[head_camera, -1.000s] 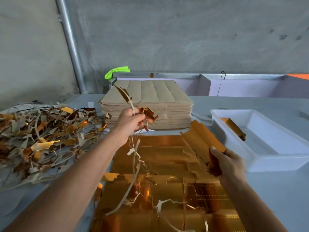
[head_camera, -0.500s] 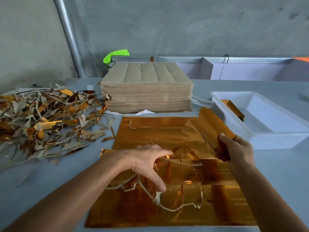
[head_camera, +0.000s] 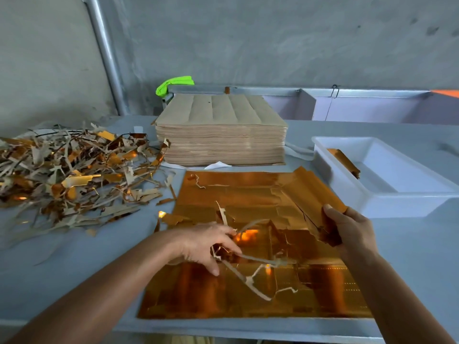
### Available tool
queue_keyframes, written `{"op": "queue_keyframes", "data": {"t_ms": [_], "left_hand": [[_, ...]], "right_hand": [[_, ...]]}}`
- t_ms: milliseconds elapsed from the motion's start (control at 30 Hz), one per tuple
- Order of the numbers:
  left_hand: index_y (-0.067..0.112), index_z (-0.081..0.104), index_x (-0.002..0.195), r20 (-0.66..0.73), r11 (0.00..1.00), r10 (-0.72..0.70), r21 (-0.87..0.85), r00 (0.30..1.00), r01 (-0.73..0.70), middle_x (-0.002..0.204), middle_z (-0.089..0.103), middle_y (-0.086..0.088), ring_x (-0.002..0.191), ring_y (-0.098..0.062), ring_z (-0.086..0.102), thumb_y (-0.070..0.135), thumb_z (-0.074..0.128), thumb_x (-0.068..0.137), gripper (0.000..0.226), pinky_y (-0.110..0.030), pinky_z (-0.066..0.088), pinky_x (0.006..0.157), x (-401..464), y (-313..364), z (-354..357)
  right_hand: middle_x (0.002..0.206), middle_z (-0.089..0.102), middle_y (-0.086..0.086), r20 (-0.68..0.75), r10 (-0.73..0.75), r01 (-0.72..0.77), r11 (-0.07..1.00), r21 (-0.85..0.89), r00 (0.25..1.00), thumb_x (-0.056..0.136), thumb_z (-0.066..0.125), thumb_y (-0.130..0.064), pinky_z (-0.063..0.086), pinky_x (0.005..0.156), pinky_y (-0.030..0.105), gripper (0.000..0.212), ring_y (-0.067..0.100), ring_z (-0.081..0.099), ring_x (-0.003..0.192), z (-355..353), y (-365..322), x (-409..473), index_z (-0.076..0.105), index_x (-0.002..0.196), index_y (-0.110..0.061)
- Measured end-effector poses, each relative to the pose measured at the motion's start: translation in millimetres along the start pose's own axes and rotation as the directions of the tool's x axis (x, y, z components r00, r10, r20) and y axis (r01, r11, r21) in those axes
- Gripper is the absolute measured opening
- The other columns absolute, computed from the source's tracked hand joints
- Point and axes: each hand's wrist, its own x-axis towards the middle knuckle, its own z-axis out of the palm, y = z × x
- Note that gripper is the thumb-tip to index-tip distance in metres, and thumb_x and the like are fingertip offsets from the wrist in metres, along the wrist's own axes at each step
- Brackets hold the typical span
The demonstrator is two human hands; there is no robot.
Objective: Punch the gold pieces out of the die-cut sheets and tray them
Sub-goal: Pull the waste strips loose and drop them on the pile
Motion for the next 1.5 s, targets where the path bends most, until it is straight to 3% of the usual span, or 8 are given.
{"op": "queue_keyframes", "data": {"t_ms": [133, 300, 533, 933, 1133, 1300, 1400, 1500], "left_hand": [[0.024, 0.072, 0.098, -0.351, 0.984, -0.063, -0.178, 0.934, 0.0, 0.114, 0.066, 0.006, 0.099, 0.0, 0.058, 0.011, 0.065, 0.087, 0.018, -0.016, 0.045, 0.084, 6.5, -14.5, -7.2], [0.023, 0.065, 0.088, -0.633, 0.718, -0.431, -0.672, 0.643, -0.181, 0.081, 0.068, 0.002, 0.069, -0.003, 0.063, 0.007, 0.055, 0.093, 0.02, -0.019, 0.049, 0.055, 9.3, -41.6, -49.5], [0.013, 0.059, 0.087, -0.503, 0.264, -0.756, -0.819, 0.418, -0.509, 0.08, 0.067, -0.004, 0.075, -0.018, 0.067, 0.005, 0.047, 0.097, 0.017, -0.04, 0.057, 0.075, 10.8, -64.7, -98.1], [0.003, 0.056, 0.096, -0.157, -0.282, -0.874, -0.608, 0.46, -0.742, 0.102, 0.061, -0.015, 0.092, -0.025, 0.062, -0.002, 0.046, 0.096, 0.012, -0.036, 0.056, 0.078, 16.6, -100.4, -116.5], [0.009, 0.055, 0.108, -0.438, 0.311, -0.835, -0.875, 0.333, -0.37, 0.09, 0.063, -0.009, 0.066, -0.012, 0.058, 0.001, 0.043, 0.097, 0.018, -0.022, 0.048, 0.048, 23.6, -98.2, -105.0], [0.017, 0.051, 0.114, -0.453, 0.801, -0.483, -0.575, 0.749, 0.169, 0.102, 0.053, 0.0, 0.08, -0.009, 0.052, 0.028, 0.057, 0.093, 0.025, -0.024, 0.045, 0.063, 47.0, -81.8, -48.3], [0.021, 0.043, 0.132, -0.367, 0.886, -0.448, -0.302, 0.816, 0.351, 0.122, 0.042, -0.001, 0.109, -0.017, 0.045, 0.054, 0.07, 0.076, 0.07, -0.029, 0.041, 0.084, 53.7, -82.9, -31.4], [0.015, 0.055, 0.116, -0.517, 0.881, -0.467, -0.339, 0.717, 0.33, 0.117, 0.052, -0.004, 0.096, -0.015, 0.05, 0.032, 0.068, 0.085, 0.038, -0.024, 0.038, 0.075, 58.8, -86.6, -26.4]], "right_hand": [[0.081, 0.063, 0.009, -0.03, 0.036, -0.036, 0.999, 0.001, 0.999, 0.085, 0.07, -0.02, 0.052, 0.04, 0.026, 0.01, 0.023, 0.064, 0.066, 3.9, -0.5, -0.3, 0.062, 0.081, -0.015], [0.08, 0.062, 0.014, -0.075, 0.067, -0.066, 0.998, 0.017, 0.995, 0.083, 0.072, -0.019, 0.053, 0.048, 0.033, 0.013, 0.027, 0.063, 0.064, 0.0, -2.1, 7.7, 0.063, 0.081, -0.01], [0.077, 0.062, 0.014, -0.058, 0.1, -0.1, 0.995, -0.005, 0.993, 0.085, 0.07, -0.021, 0.048, 0.048, 0.032, 0.016, 0.024, 0.062, 0.06, 9.1, 4.1, 8.4, 0.062, 0.084, -0.007], [0.083, 0.06, 0.016, 0.043, 0.173, -0.171, 0.984, -0.049, 0.984, 0.086, 0.068, -0.023, 0.05, 0.058, 0.036, 0.018, 0.026, 0.06, 0.071, 49.2, -7.7, 8.0, 0.059, 0.084, -0.007], [0.086, 0.062, 0.018, 0.115, 0.172, -0.168, 0.985, -0.045, 0.978, 0.086, 0.067, -0.019, 0.055, 0.064, 0.04, 0.015, 0.027, 0.063, 0.069, 62.8, 0.0, 7.0, 0.059, 0.088, -0.007], [0.081, 0.064, 0.016, 0.095, 0.166, -0.164, 0.986, -0.033, 0.981, 0.085, 0.069, -0.018, 0.054, 0.056, 0.037, 0.013, 0.022, 0.066, 0.055, 63.5, 5.9, 6.5, 0.056, 0.083, -0.013], [0.085, 0.064, 0.018, 0.114, 0.166, -0.163, 0.986, -0.038, 0.98, 0.085, 0.068, -0.018, 0.055, 0.058, 0.039, 0.014, 0.024, 0.066, 0.058, 61.6, 4.5, 6.3, 0.057, 0.088, -0.01], [0.089, 0.062, 0.02, 0.125, 0.166, -0.162, 0.986, -0.039, 0.978, 0.086, 0.067, -0.017, 0.055, 0.067, 0.043, 0.014, 0.028, 0.064, 0.068, 59.6, 2.1, 4.6, 0.055, 0.086, -0.011]]}}
